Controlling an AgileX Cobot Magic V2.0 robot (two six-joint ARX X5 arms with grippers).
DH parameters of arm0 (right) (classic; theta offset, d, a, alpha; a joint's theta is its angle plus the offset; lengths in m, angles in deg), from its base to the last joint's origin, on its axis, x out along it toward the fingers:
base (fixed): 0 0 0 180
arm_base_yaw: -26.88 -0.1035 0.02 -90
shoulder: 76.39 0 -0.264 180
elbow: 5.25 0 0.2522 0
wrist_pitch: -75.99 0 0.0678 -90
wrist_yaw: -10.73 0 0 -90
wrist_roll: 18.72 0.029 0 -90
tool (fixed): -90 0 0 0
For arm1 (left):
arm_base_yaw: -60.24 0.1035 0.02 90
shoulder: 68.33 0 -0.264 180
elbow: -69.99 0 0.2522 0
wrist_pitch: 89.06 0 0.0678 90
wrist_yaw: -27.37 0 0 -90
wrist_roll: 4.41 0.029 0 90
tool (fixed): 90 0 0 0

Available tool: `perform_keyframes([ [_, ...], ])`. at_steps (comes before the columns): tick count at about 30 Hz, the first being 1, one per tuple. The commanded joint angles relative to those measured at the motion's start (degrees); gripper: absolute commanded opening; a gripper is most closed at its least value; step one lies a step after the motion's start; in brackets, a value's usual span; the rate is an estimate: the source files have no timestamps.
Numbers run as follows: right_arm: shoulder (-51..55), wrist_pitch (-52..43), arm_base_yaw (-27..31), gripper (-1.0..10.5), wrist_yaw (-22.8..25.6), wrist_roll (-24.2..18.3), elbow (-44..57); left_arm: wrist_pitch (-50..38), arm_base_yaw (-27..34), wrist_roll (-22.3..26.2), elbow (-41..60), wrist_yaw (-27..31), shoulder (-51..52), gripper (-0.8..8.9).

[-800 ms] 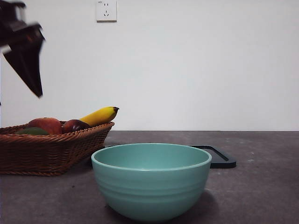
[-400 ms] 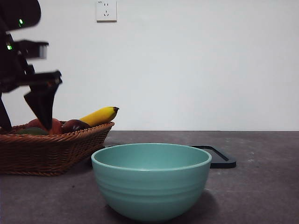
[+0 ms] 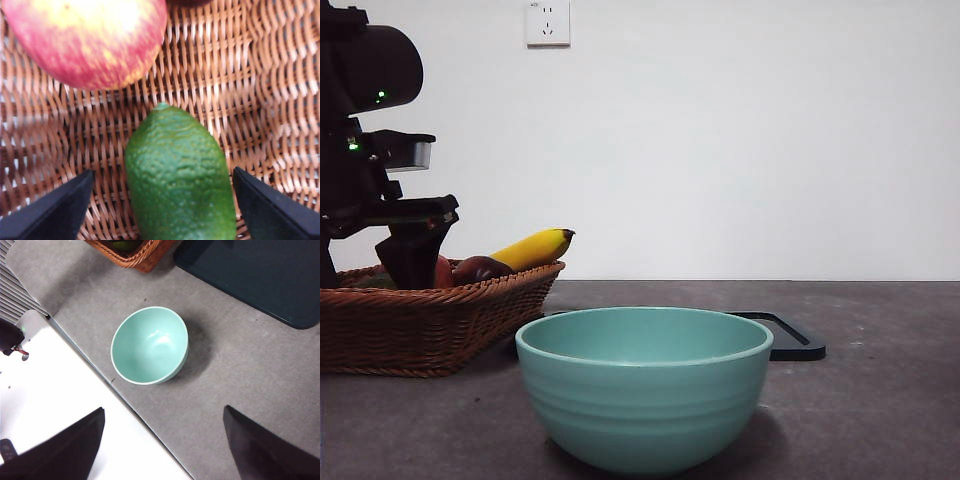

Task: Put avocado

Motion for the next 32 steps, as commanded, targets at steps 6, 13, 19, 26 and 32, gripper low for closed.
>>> perform_keyframes([
  [6,-0.4,-0.4,-0.4,3.8,0.0,0.2,-1.1,0.1,-0.5,0.3,-1.4,0.1,-1.3,2.03],
  [13,-0.4,-0.4,-0.4,3.8,0.0,0.2,-1.1,0.7,-1.1,0.0,-1.5,0.0,0.2,1.81],
  [19,-0.4,-0.4,-0.4,3.8,0.0,0.2,-1.1,2.9,-2.4,-0.1,-3.2,-1.4,6.2,1.81],
  [26,-0.4,-0.4,-0.4,3.8,0.8,0.2,-1.1,5.4,-6.6,-1.7,-4.9,-9.1,16.3,1.81],
  [32,-0.4,-0.4,-0.4,3.8,1.6,0.2,-1.1,7.2,-14.1,-3.2,-4.9,-14.1,21.7,1.81],
])
